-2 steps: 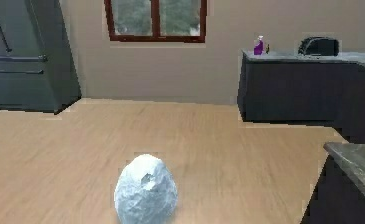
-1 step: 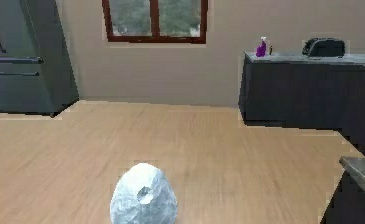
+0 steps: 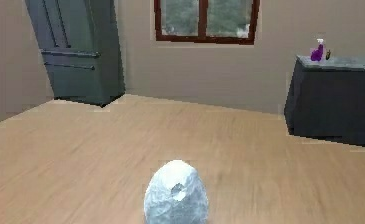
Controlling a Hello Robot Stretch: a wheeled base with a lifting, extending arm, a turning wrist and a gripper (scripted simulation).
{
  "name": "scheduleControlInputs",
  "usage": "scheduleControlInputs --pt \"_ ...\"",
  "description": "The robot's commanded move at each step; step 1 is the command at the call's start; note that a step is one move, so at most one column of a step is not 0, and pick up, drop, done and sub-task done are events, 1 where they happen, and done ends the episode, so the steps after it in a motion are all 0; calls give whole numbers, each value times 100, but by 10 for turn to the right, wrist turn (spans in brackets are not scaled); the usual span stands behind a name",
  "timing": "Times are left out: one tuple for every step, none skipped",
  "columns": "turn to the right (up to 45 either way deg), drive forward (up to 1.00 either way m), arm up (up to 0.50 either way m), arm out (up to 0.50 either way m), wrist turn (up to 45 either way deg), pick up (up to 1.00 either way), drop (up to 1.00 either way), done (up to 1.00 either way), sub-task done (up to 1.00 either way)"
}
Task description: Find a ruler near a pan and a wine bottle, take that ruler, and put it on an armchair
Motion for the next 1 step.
scheduleControlInputs --pt "450 0 0 0 0 0 0 0 0"
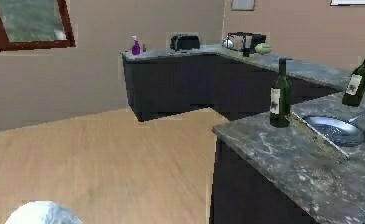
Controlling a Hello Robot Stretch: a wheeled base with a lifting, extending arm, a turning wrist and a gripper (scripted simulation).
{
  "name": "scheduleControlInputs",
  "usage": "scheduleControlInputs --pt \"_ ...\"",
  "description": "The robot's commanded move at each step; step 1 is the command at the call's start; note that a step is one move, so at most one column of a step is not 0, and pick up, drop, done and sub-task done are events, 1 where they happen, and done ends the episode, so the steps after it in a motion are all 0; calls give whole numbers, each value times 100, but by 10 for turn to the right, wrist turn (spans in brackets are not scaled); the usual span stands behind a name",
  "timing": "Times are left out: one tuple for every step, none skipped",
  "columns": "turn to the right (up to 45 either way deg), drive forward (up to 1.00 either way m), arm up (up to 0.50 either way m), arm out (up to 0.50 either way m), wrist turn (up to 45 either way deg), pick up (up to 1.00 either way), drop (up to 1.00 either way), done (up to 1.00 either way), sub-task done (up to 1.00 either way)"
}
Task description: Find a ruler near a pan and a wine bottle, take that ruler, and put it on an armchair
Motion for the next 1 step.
scheduleControlInputs --pt "450 0 0 0 0 0 0 0 0"
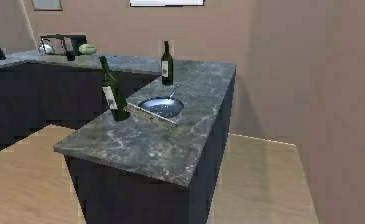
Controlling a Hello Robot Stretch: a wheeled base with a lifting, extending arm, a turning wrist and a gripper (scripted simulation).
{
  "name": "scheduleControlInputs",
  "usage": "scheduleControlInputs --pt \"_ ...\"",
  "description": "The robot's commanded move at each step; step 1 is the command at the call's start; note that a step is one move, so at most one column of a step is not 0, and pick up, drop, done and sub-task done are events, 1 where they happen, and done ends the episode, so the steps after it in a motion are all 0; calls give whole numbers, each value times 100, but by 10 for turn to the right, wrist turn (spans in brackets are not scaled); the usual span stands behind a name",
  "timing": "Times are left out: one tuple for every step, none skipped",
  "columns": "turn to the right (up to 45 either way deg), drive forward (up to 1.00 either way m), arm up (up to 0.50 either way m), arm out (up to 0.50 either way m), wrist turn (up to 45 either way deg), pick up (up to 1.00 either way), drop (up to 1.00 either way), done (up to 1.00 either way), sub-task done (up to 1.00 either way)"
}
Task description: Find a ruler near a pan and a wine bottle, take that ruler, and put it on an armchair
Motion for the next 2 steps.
scheduleControlInputs --pt "240 0 0 0 0 0 0 0 0" --pt "0 40 0 0 0 0 0 0 0"
